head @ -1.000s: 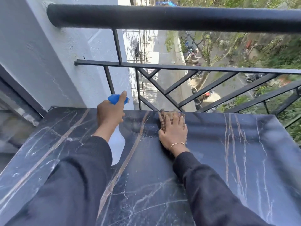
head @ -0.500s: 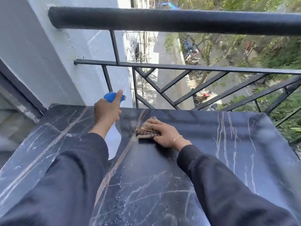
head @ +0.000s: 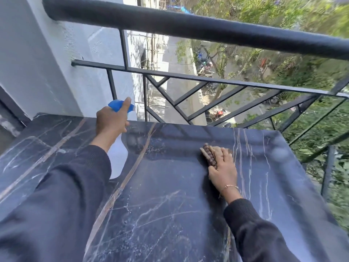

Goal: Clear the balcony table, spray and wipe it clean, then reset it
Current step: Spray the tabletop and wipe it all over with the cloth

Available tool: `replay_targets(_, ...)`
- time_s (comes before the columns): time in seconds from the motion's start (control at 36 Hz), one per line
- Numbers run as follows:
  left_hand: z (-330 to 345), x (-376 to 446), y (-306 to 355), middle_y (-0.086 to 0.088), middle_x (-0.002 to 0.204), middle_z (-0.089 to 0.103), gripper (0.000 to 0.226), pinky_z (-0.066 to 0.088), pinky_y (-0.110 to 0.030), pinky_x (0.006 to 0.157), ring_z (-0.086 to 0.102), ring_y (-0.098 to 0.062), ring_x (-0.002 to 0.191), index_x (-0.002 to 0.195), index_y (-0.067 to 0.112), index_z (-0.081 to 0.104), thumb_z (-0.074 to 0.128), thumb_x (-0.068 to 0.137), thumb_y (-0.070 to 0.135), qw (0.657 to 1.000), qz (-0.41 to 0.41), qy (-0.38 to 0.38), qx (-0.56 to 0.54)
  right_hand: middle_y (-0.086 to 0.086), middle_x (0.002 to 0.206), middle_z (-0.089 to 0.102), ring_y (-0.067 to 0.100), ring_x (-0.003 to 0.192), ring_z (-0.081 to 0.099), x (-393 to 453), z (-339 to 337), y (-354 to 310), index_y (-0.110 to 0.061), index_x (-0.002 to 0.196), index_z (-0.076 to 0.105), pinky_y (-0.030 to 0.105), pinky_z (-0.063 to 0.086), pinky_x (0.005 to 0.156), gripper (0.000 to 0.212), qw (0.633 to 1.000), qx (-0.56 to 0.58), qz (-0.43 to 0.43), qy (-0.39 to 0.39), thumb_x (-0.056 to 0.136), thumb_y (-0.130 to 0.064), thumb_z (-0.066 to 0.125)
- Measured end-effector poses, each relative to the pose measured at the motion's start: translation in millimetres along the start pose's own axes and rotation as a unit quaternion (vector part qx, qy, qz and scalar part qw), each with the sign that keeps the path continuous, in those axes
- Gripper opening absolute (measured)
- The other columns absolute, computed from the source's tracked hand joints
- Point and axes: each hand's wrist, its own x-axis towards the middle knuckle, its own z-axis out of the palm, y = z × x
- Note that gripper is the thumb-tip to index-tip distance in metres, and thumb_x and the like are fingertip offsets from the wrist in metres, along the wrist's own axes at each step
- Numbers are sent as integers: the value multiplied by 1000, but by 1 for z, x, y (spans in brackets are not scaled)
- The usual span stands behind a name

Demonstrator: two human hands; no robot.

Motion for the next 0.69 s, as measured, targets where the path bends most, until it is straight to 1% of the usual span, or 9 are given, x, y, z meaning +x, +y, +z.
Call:
replay_targets(0.08, 1, 2, 1, -3, 62, 62, 42, 53, -34, 61, 63, -24, 61, 79, 20, 55, 58, 82, 62, 1000, -6, -4, -9, 3, 154, 22, 27, 143, 16, -2, 11, -21, -26, 143, 32, 39, 19, 117, 79, 1000, -19, -12, 3, 64, -31, 30)
replay_targets(0.17, 1, 5, 0, -2, 61, 59, 45, 47, -27, 52, 62, -22, 58, 89, 16, 57, 58, 83, 61, 1000, -5, -4, -14, 5, 151, 28, 28, 141, 19, 5, 28, -53, -24, 141, 36, 41, 24, 115, 77, 998, -13, -54, 4, 64, -29, 31)
replay_targets(0.25, 0, 8, 0, 0, 61, 56, 44, 46, -27, 49, 60, -19, 54, 93, 15, 57, 58, 85, 58, 1000, -10, -3, -26, 6, 147, 33, 30, 139, 24, 14, 48, -94, -23, 137, 41, 41, 27, 112, 70, 994, 6, -110, -15, 67, -27, 37)
replay_targets(0.33, -1, 13, 0, 3, 63, 53, 48, 48, -27, 48, 55, -10, 42, 97, 13, 58, 57, 85, 59, 1000, -16, 10, -20, 6, 145, 34, 29, 138, 24, 21, 68, -137, -24, 134, 45, 42, 27, 112, 60, 984, 14, -170, -47, 75, -19, 51)
replay_targets(0.44, 1, 16, -4, 4, 64, 51, 49, 37, -13, 32, 50, 2, 30, 97, 11, 57, 56, 86, 58, 1000, -2, 24, -6, 5, 151, 28, 29, 143, 15, 23, 92, -177, -24, 135, 44, 43, 20, 116, 58, 961, 17, -257, -100, 78, -18, 55)
replay_targets(0.56, 5, 14, -4, 4, 62, 50, 45, 38, -13, 36, 47, 4, 29, 95, 13, 57, 55, 87, 57, 1000, 12, 21, 4, 2, 155, 23, 26, 145, 11, 23, 95, -182, -25, 139, 41, 39, 15, 118, 60, 931, 9, -329, -155, 81, -18, 56)
replay_targets(0.61, 6, 11, -3, 4, 64, 51, 44, 43, -22, 45, 54, -2, 36, 96, 14, 57, 56, 87, 57, 1000, 10, 16, 5, 1, 154, 25, 22, 145, 14, 21, 86, -170, -23, 138, 44, 32, 15, 119, 60, 914, 20, -360, -186, 81, -12, 57)
replay_targets(0.67, 7, 8, -3, 3, 65, 53, 46, 46, -27, 48, 58, -11, 49, 98, 14, 58, 57, 85, 58, 1000, 9, 10, 4, 4, 152, 32, 20, 144, 20, 18, 73, -152, -16, 133, 51, 10, 8, 115, 55, 904, 62, -366, -210, 79, -3, 57)
replay_targets(0.69, 7, 8, -3, 3, 65, 53, 47, 46, -28, 48, 59, -15, 52, 99, 14, 58, 58, 85, 58, 1000, 8, 9, 7, 4, 150, 34, 18, 144, 22, 17, 66, -141, -14, 130, 54, 0, 4, 107, 53, 904, 80, -360, -215, 79, 1, 56)
